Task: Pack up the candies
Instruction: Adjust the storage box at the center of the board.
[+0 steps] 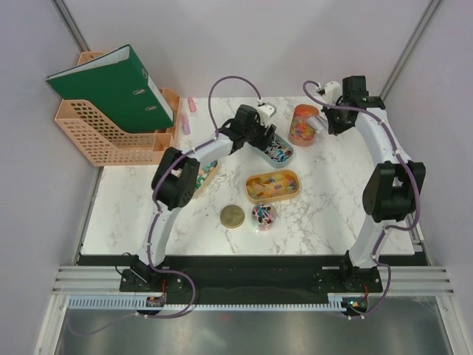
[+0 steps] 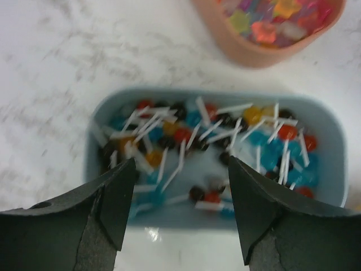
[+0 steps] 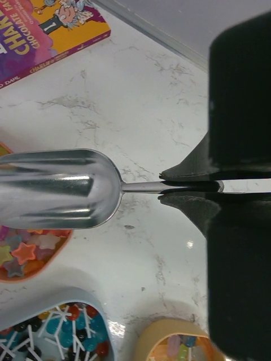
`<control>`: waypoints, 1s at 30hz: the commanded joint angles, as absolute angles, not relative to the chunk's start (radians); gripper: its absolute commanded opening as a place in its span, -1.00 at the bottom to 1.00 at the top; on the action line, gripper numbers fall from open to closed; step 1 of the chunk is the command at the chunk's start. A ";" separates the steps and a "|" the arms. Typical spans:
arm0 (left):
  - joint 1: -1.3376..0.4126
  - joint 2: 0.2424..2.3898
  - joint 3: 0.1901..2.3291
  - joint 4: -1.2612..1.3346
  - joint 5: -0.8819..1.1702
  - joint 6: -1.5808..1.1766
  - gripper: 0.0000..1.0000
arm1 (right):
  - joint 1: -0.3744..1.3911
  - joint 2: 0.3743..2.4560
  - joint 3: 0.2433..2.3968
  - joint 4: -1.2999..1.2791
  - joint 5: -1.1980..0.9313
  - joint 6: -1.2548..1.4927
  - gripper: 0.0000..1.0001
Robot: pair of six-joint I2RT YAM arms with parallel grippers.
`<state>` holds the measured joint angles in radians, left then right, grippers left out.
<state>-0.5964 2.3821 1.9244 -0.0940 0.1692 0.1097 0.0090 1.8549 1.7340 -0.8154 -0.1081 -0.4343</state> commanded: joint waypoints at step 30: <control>-0.434 1.829 1.494 -0.020 0.124 0.020 0.52 | 0.140 2.135 2.195 -1.038 0.023 -0.433 -1.00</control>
<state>-0.4477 1.9152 1.5131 -0.0196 0.1112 0.0414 0.1436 2.2353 2.1670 -0.9565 0.0143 -0.4469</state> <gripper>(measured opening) 0.755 0.069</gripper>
